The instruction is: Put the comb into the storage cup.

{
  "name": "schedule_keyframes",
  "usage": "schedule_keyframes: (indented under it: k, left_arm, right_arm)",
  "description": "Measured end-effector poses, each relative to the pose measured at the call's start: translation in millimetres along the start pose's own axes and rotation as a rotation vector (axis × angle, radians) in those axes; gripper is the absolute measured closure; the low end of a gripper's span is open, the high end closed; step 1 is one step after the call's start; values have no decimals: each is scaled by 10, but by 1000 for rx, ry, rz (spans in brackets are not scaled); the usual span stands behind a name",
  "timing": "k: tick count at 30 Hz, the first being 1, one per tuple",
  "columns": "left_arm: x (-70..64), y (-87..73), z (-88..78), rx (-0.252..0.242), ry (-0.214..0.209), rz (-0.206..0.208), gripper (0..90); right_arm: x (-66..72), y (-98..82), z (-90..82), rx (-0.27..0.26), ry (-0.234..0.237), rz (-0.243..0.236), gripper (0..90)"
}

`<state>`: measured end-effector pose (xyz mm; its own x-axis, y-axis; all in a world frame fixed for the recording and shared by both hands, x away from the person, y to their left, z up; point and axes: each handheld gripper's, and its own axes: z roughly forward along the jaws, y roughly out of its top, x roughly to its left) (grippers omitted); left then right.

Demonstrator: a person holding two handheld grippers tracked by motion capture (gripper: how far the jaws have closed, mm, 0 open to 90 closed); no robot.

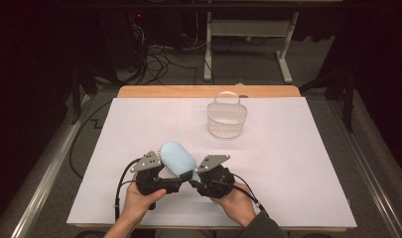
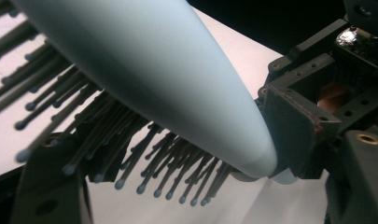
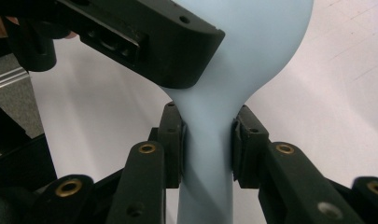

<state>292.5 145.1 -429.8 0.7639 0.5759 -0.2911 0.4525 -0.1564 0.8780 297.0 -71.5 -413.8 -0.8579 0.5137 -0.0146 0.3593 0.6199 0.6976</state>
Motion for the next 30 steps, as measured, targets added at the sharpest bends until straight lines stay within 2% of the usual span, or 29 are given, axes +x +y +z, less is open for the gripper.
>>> schedule_keyframes:
  k: [19,30]
  left_arm:
    - [-25,59,-84,0,-55,-42,422]
    - [-30,102,-132,10,-83,-36,481]
  right_arm:
    - [18,27,-33,3,-11,-28,699]
    - [31,27,-23,-3,3,-41,699]
